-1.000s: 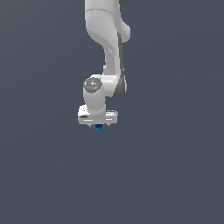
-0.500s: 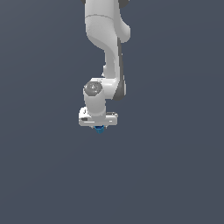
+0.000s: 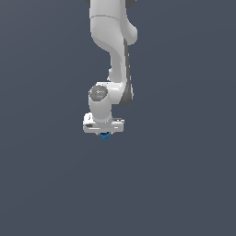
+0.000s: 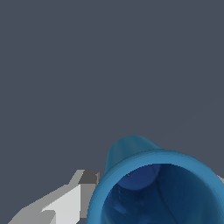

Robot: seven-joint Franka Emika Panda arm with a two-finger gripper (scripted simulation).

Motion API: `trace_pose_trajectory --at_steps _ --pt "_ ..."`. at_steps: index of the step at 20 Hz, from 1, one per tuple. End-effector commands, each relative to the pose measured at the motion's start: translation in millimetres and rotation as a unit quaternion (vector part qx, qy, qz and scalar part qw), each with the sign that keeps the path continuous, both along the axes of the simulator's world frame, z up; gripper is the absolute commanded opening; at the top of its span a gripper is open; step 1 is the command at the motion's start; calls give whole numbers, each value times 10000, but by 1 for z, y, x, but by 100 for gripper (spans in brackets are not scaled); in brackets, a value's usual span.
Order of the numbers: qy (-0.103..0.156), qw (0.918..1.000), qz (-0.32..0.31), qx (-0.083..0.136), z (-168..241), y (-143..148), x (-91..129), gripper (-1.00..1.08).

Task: Pick up the object and move it to a goal position.

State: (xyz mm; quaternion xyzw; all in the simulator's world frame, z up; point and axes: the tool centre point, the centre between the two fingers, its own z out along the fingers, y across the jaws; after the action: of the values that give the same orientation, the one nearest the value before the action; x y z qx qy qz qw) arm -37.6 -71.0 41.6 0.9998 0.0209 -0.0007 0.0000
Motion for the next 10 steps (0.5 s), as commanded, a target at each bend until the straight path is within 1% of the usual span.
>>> trace_pose_trajectory --at_steps 1,5,10 --pt "-6 10000 4 0 4 4 2 -100" --pt "-6 10000 4 0 19 20 7 -100" --pt "-7 10000 4 -3 49 53 18 -100"
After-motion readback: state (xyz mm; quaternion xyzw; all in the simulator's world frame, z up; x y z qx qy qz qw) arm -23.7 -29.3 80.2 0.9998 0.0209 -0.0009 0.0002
